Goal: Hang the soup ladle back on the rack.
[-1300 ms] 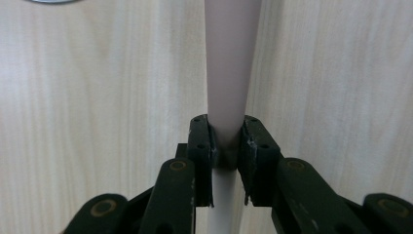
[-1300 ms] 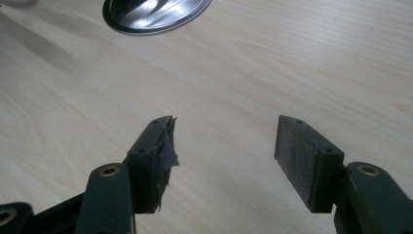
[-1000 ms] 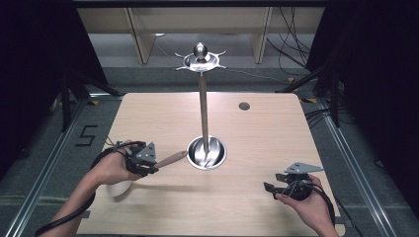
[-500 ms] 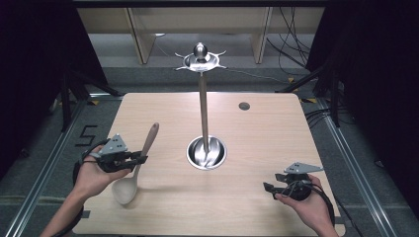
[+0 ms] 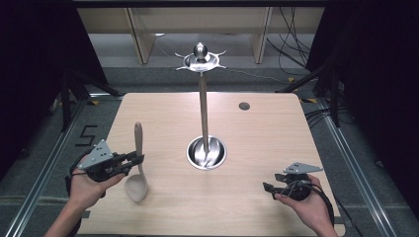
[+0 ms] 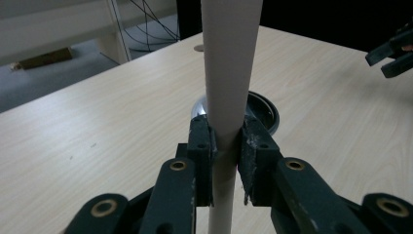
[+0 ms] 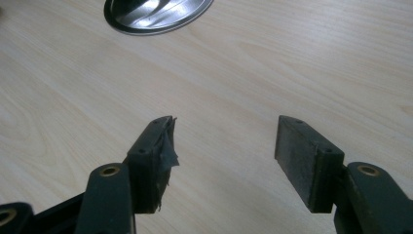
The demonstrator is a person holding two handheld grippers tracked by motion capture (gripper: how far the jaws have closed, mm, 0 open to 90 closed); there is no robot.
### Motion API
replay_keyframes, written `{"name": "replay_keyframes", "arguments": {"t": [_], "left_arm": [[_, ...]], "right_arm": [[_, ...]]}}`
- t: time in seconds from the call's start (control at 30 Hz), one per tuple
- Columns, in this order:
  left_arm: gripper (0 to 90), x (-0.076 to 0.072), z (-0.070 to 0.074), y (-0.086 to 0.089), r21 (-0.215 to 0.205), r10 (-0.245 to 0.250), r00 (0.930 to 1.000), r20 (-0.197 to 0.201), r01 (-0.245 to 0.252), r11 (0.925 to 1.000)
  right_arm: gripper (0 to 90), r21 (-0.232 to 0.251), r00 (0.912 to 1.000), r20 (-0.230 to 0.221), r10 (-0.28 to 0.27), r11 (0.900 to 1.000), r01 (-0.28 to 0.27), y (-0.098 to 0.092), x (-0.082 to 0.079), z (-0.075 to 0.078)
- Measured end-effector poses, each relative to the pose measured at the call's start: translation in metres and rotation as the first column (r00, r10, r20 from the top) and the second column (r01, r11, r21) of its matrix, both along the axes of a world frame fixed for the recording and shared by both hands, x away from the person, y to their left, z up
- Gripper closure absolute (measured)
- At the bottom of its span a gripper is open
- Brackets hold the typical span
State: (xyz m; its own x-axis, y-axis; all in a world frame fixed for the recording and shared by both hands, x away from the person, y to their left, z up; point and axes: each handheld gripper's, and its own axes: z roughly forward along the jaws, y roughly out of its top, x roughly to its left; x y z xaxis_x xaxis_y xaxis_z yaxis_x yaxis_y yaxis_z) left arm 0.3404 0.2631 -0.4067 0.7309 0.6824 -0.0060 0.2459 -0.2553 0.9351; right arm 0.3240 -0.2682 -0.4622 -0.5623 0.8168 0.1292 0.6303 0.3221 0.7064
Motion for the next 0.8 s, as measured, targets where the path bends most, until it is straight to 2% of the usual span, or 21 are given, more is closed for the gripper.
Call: {"name": "replay_keyframes", "arguments": {"t": [0.03,0.07,0.13,0.23,0.3,0.5,0.53,0.63,0.8], "left_arm": [[75.7,0.000,0.000,0.000,0.000,0.000,1.0000,0.000,0.000,1.0000],[75.8,0.001,0.004,0.000,-0.012,0.001,1.0000,0.007,-0.001,0.9999],[75.8,0.002,0.007,-0.001,-0.022,-0.006,0.9999,0.010,0.007,0.9997],[75.8,0.006,0.017,-0.004,-0.047,-0.022,0.9991,0.037,0.023,0.9986],[75.8,0.007,0.021,-0.006,-0.041,-0.025,0.9989,0.039,0.027,0.9988],[75.8,0.017,0.037,-0.014,-0.049,-0.081,0.9933,0.082,0.085,0.9951],[75.7,0.018,0.040,-0.015,-0.037,-0.082,0.9934,0.081,0.085,0.9957],[75.7,0.025,0.046,-0.017,-0.036,-0.118,0.9895,0.083,0.121,0.9920],[75.7,0.029,0.052,-0.021,-0.031,-0.151,0.9850,0.084,0.154,0.9876]], "right_arm": [[40.2,0.002,0.9998,-0.015,-0.012,1.000,0.012,0.001,-0.001,0.001],[40.2,-0.005,1.0000,0.004,0.000,1.000,0.000,0.000,0.000,0.000],[40.3,-0.007,1.0000,0.006,-0.001,1.000,0.001,-0.001,0.000,0.000],[40.2,-0.006,1.0000,0.004,0.002,1.000,-0.002,0.000,0.000,0.000],[40.2,-0.010,1.0000,0.009,-0.002,1.000,0.002,0.000,0.000,0.000],[40.2,-0.005,0.9999,0.007,-0.012,1.000,0.012,-0.001,-0.001,0.001],[40.3,-0.006,0.9999,0.012,-0.009,1.000,0.009,-0.001,-0.001,0.001],[40.3,-0.005,0.9999,0.012,-0.010,1.000,0.010,-0.001,-0.001,0.001],[40.3,-0.005,0.9999,0.011,-0.008,1.000,0.008,-0.001,0.000,0.001]]}}
